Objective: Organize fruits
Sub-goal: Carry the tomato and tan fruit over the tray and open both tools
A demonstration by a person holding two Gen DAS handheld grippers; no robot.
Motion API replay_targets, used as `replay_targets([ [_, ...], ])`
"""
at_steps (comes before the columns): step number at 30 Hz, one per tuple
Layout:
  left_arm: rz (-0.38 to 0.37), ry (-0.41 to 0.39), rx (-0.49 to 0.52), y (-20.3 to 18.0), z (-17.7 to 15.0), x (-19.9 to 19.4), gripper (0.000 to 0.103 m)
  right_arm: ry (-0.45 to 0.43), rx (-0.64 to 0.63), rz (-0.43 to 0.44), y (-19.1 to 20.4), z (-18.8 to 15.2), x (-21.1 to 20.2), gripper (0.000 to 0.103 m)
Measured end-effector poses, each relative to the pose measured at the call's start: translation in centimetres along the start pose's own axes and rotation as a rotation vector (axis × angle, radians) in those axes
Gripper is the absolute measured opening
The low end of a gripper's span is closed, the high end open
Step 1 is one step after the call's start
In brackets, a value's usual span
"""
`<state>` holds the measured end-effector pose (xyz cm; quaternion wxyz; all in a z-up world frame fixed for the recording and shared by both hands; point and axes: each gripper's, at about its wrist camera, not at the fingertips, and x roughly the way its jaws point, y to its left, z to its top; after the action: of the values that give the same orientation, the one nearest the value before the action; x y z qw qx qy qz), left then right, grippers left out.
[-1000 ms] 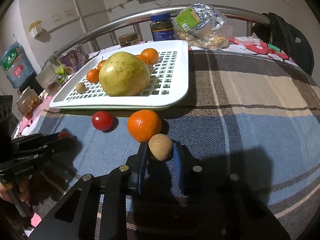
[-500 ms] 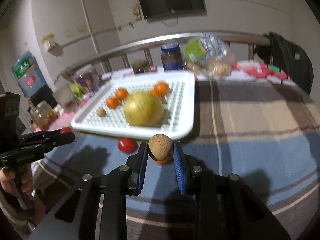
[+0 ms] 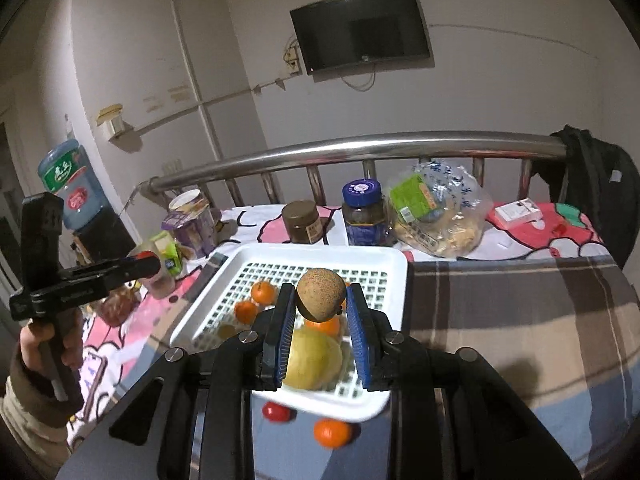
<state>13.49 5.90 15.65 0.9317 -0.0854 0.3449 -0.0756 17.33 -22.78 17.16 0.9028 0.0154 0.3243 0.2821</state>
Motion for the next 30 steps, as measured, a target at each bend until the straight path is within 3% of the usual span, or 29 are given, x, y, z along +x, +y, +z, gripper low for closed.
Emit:
replay_targets([
  [6,0.041,0.115,-0.041,2.2,1.5,6.4,0.032,0.132,-0.003,-0.032,-0.2,2.1,7.4,0.025],
  [15,0.055,0.258,-0.163,5.9,1.4,14.8,0.032,0.329,0.027,-0.078,-1.8,2.3,18.7,0.025],
  [21,0.065,0.295,-0.178,6.6,1.1,17.5,0.032,0.395,0.056,-0.097,-3.1,2.0,22.7,0.025],
  [30,0.090,0.319,-0.174,6.6,0.1,19.5,0.032,0.448,0.048,-0.131,-3.5,1.2,25.1,0.025],
])
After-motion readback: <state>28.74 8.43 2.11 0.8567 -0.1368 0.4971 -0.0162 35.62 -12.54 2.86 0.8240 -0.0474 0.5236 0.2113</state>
